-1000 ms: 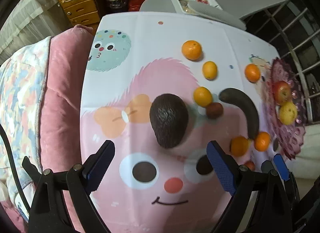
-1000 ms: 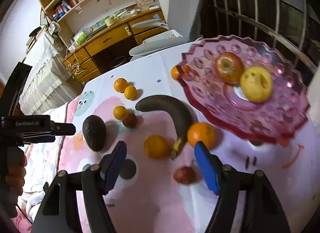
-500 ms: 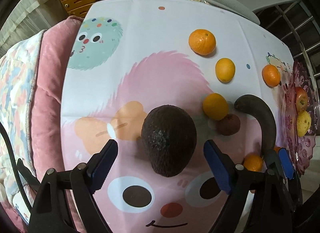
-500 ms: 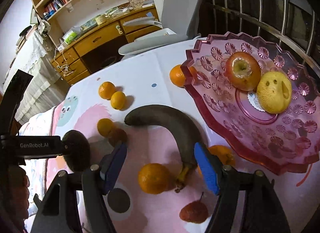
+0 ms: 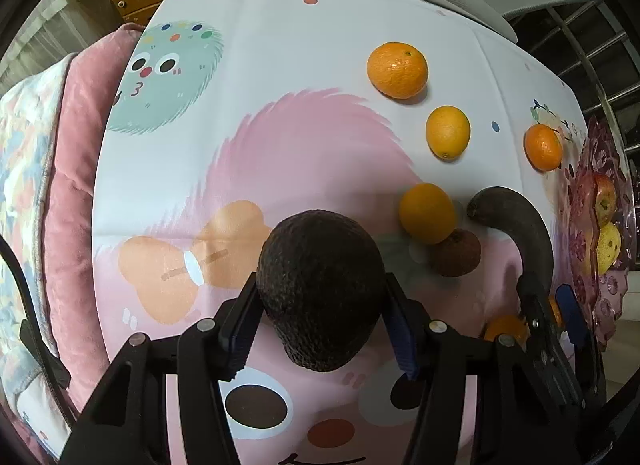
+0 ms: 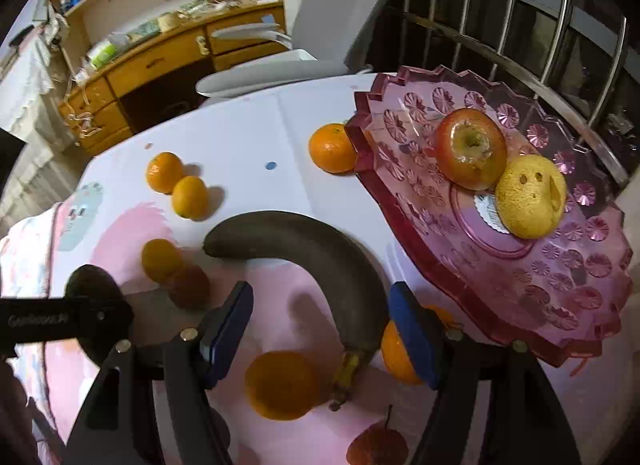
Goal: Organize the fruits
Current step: 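Grasp the avocado with the left gripper while the right gripper grasps the banana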
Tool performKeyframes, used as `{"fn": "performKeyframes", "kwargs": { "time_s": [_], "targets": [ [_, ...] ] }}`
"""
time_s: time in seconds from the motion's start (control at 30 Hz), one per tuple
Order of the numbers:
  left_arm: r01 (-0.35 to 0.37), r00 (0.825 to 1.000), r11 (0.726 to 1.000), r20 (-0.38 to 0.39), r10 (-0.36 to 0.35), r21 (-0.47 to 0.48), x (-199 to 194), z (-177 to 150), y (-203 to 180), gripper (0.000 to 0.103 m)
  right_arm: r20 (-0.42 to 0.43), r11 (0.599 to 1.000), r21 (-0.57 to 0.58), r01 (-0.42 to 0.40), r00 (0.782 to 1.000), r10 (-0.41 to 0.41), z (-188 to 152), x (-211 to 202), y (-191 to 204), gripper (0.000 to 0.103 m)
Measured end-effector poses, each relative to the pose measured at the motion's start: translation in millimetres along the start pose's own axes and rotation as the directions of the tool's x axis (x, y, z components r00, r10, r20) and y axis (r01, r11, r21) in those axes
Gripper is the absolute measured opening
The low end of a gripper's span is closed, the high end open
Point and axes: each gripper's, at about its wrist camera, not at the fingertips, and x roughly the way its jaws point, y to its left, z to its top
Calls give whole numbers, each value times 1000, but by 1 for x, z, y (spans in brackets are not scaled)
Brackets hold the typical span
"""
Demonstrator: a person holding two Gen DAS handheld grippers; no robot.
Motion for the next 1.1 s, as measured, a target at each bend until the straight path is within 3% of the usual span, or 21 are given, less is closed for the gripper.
{"fn": "performKeyframes", "kwargs": {
  "time_s": [0.23, 0.4, 0.53, 0.87, 1.1],
  "targets": [
    [17, 1000, 1000, -15, -17, -23, 0, -5, 3, 56, -27, 991, 12, 131, 991, -131, 5, 11, 13, 71],
    [30, 999, 999, -25, -31, -38, -3, -12, 8, 56, -77, 978, 24, 207, 976, -204, 12, 23, 24, 81],
    [35, 999, 998, -24, -36, -44, -7, -16, 10, 56, -118, 966, -28, 258, 959, -259, 14, 35, 34, 82],
    [38, 999, 996, -18, -40, -75, -14, -24, 25, 56, -130, 985, 13, 173, 977, -170, 20, 33, 19, 81],
    [48, 999, 996, 8, -48, -81, -25, -26, 29, 56, -139, 983, 12, 182, 974, -178, 22, 31, 12, 61]
  ]
}}
